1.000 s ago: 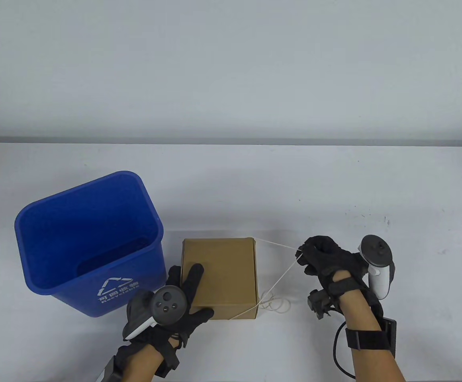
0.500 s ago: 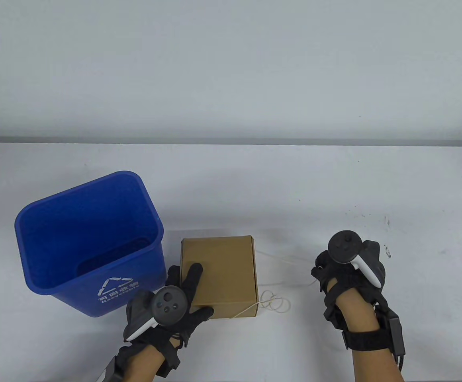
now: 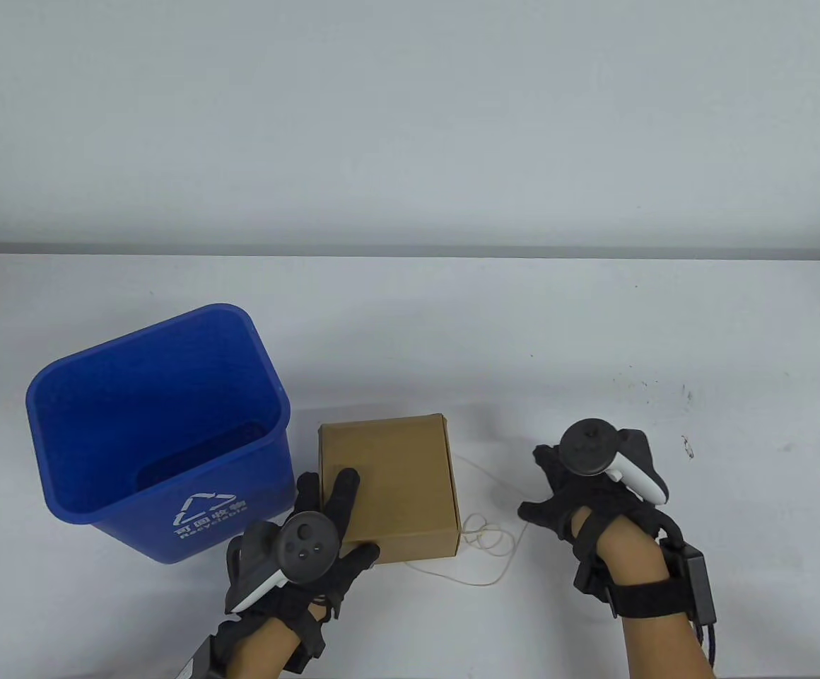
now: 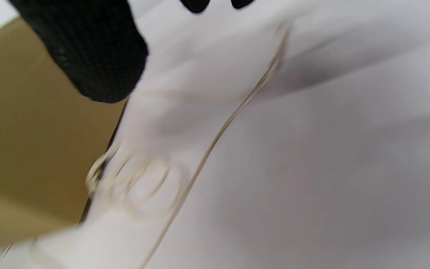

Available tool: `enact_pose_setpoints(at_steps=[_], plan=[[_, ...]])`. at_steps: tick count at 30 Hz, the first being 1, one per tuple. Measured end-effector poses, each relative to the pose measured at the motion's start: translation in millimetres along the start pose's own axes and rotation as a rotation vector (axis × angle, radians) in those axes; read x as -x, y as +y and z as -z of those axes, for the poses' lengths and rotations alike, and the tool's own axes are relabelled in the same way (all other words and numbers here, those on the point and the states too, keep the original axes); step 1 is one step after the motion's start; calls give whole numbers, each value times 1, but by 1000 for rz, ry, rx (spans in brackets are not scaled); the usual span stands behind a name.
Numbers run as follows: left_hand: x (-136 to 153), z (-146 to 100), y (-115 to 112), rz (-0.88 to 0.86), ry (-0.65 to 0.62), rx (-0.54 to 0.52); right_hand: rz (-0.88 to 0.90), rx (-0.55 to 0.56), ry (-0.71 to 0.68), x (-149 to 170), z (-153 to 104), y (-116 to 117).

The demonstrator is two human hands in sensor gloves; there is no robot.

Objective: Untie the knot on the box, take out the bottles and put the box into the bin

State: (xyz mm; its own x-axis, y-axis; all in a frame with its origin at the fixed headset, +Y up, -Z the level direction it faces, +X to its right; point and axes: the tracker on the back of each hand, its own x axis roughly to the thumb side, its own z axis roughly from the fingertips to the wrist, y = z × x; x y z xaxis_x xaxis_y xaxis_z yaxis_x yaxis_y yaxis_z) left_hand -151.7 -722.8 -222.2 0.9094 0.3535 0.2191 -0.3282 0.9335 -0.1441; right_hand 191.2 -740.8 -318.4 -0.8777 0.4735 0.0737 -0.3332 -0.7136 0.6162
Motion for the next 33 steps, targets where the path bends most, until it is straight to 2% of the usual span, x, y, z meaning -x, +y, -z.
enact_pose_setpoints(at_steps=[3,9,12,16,24,28,29,33], plan=[[-1,-1,2,15,4,-18,-119,-105,-59,-20,9,23],[-7,-3,4,78,7,-42,-247,-206,-81,-46,18,54],[-9,-2,2,117,16,-47,-302,-176,-66,-52,20,60],[-7,4,-3,138,68,-15,-473,-62,-14,-58,26,61],[-3,7,-4,118,88,-5,-432,103,57,-57,27,47],[-4,7,-3,119,91,-5,-369,108,34,-52,25,44],[-5,7,-3,120,93,-5,-333,99,31,-51,24,44],[-5,7,-3,123,101,-10,-278,-51,7,-50,16,47]])
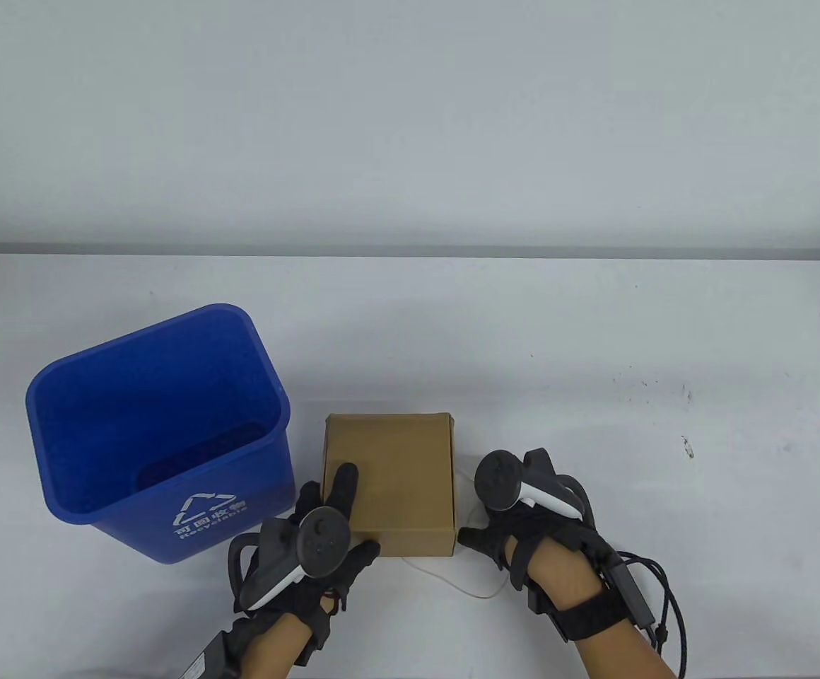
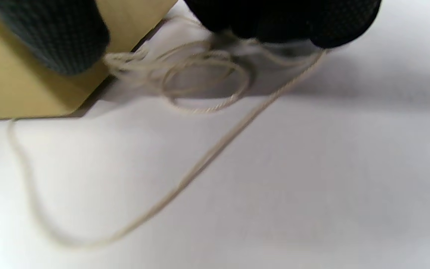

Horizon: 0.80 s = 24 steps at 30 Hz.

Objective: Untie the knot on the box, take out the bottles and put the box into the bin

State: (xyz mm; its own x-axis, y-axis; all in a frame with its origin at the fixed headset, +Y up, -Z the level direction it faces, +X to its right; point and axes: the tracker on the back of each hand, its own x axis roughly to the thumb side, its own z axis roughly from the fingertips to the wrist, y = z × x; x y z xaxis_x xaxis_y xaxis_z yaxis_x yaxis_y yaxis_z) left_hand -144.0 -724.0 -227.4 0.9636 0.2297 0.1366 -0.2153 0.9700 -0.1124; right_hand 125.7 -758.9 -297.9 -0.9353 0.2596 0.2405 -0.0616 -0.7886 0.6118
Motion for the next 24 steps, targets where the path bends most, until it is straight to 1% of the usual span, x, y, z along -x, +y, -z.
enact_pose_setpoints(at_steps=[2,6,8,9,11,12,15,20,21,24], plan=[[0,0,0,1,2,-1,-18,-63,-2,-3,-3,4],[0,0,0,0,2,-5,-144,-82,37,-14,-4,13],[0,1,0,-6,-2,-10,-228,-48,44,-19,-5,19],[1,1,0,-7,3,-12,-233,30,30,-21,-7,21],[2,3,0,-22,-6,-16,-252,87,11,-20,-10,25],[2,4,0,-24,-5,-18,-245,98,2,-19,-11,25],[1,6,0,-18,-3,-29,-213,187,-30,-18,-15,26],[1,7,0,-24,-4,-38,-135,220,-104,-30,-17,27],[1,7,0,-25,-5,-43,-136,247,-138,-33,-18,28],[2,7,0,-33,-3,-44,-144,285,-144,-35,-20,29]])
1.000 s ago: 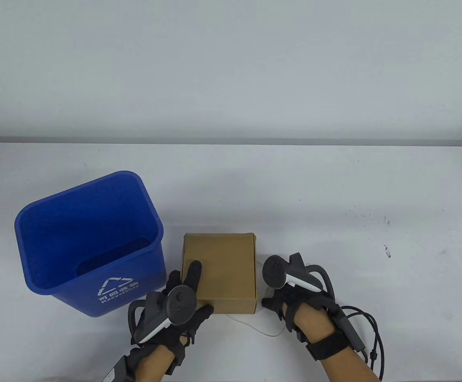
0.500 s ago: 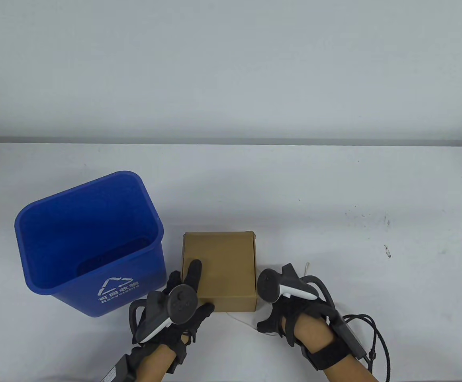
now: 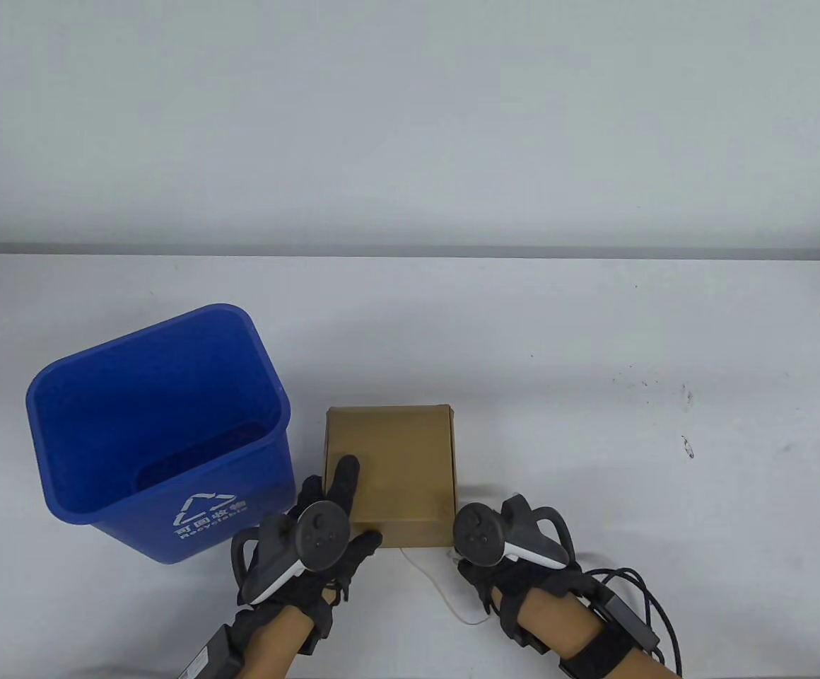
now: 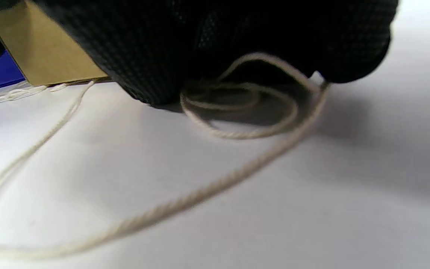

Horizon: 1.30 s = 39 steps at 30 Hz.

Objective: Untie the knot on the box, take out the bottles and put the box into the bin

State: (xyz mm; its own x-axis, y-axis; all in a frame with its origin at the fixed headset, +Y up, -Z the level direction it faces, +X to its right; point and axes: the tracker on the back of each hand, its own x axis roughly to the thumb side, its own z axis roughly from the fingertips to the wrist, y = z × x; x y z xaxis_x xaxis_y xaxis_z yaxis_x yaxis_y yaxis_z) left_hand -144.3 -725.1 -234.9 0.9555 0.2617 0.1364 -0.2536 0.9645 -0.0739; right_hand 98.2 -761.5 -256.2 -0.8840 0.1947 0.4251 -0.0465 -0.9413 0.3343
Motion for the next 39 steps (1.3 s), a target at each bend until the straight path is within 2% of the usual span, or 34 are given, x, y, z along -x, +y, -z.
enact_pose_setpoints(at_steps=[7,15,33,37,39], plan=[[1,0,0,-5,9,-11,-30,31,-39,-4,-1,1],[1,1,0,-20,9,-13,-76,-4,-156,-32,-12,10],[1,3,1,-31,7,-3,-165,-3,-349,-89,4,17],[2,3,1,-47,4,-4,-144,4,-421,-97,7,17],[3,3,2,-52,2,-8,-108,-33,-427,-95,6,14]])
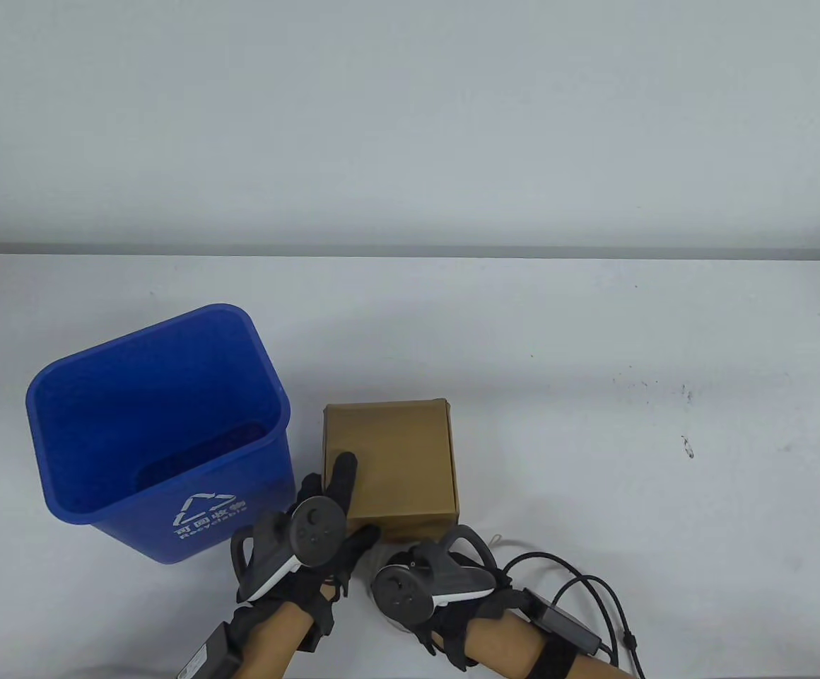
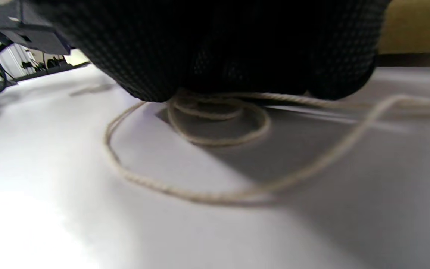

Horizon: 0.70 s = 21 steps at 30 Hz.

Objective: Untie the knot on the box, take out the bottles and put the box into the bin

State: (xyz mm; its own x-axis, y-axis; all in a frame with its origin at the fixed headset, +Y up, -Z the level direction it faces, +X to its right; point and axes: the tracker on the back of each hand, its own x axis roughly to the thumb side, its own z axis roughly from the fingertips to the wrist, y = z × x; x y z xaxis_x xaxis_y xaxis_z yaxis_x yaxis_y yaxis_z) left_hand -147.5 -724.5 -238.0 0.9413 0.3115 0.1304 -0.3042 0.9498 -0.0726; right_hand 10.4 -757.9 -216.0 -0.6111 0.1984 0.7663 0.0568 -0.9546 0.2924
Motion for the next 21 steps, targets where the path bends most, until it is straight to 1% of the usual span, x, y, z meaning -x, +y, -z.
enact_pose_setpoints(at_steps=[1,2,3,4,7,11,12,15,17,19,21], plan=[[0,0,0,0,-1,0,23,-19,-10,1,-2,-3],[1,0,0,-1,-2,0,44,-14,-26,3,-5,-5],[1,0,0,-1,-2,1,79,5,-36,5,-9,-10],[1,0,0,-2,-3,1,86,12,-37,6,-11,-11],[1,0,1,-7,-2,4,93,50,-28,14,-25,-25],[3,-1,2,-17,-2,3,132,148,-21,21,-47,-51],[3,-1,2,-18,-1,3,138,178,-25,21,-51,-56],[5,-2,4,-26,12,12,136,328,-41,22,-67,-75],[9,-4,6,-49,31,35,101,518,-29,23,-76,-85],[12,-7,10,-65,46,64,31,646,-2,26,-78,-89],[16,-9,13,-95,60,77,-20,597,36,35,-68,-86]])
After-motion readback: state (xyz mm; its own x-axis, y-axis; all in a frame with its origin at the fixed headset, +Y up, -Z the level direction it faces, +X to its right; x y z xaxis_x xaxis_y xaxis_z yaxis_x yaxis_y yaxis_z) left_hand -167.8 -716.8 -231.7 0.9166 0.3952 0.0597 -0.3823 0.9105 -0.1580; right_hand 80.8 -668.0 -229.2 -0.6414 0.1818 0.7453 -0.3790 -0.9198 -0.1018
